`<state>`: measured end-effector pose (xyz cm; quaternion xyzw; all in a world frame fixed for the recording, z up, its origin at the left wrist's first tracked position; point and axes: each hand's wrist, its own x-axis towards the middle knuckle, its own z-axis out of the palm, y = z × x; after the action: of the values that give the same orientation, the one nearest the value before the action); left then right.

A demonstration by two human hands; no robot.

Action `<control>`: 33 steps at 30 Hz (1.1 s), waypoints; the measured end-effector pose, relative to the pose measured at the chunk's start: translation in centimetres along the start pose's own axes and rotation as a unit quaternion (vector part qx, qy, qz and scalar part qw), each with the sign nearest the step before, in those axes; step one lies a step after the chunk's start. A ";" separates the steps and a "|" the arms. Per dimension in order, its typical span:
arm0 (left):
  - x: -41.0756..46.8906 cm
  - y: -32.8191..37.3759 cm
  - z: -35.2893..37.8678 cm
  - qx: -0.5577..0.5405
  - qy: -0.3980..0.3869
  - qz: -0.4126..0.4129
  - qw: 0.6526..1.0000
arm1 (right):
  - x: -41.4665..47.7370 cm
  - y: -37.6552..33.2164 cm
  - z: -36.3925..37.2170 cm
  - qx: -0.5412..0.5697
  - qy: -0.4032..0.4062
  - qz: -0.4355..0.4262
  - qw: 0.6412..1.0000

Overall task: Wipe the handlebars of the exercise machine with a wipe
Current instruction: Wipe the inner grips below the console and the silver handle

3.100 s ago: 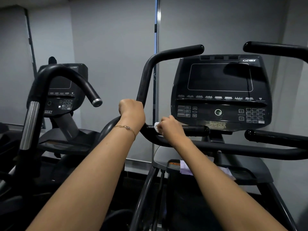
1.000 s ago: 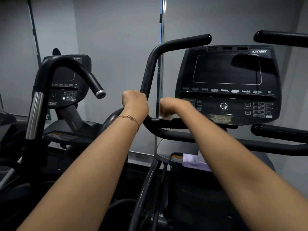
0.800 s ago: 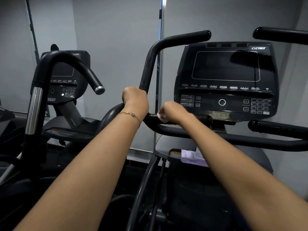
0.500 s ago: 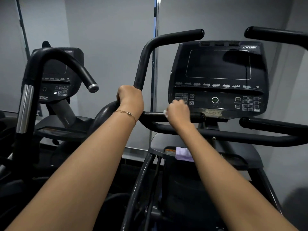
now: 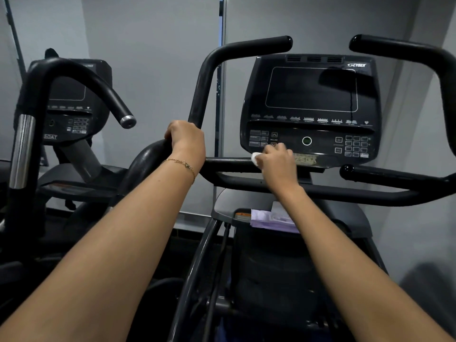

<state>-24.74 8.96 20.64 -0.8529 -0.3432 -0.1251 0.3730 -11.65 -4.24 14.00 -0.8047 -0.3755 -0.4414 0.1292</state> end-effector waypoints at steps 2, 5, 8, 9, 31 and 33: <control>0.0 -0.1 0.0 -0.002 -0.001 0.003 1.000 | 0.0 2.0 -0.4 0.036 0.004 0.066 0.997; 0.2 -0.6 -0.2 -0.020 -0.009 0.005 1.000 | -0.7 3.9 -1.4 0.299 0.089 0.275 0.909; 0.3 -0.9 -0.3 -0.040 -0.011 0.002 0.999 | -3.1 4.2 -0.7 0.482 0.167 0.421 0.750; 0.3 -0.9 -0.3 -0.041 -0.012 0.003 0.999 | -3.6 3.8 -0.1 0.522 0.156 0.454 0.705; 0.3 -0.5 0.0 -0.022 -0.001 0.009 1.000 | -2.5 -0.2 2.8 0.786 0.084 0.565 0.236; 0.2 -0.5 0.0 -0.021 0.004 0.008 1.000 | -2.9 -1.0 2.8 0.798 0.058 0.553 0.234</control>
<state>-24.95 9.30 21.03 -0.8626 -0.3323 -0.1325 0.3578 -11.63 -3.43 9.96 -0.2674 0.0121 0.2205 0.9379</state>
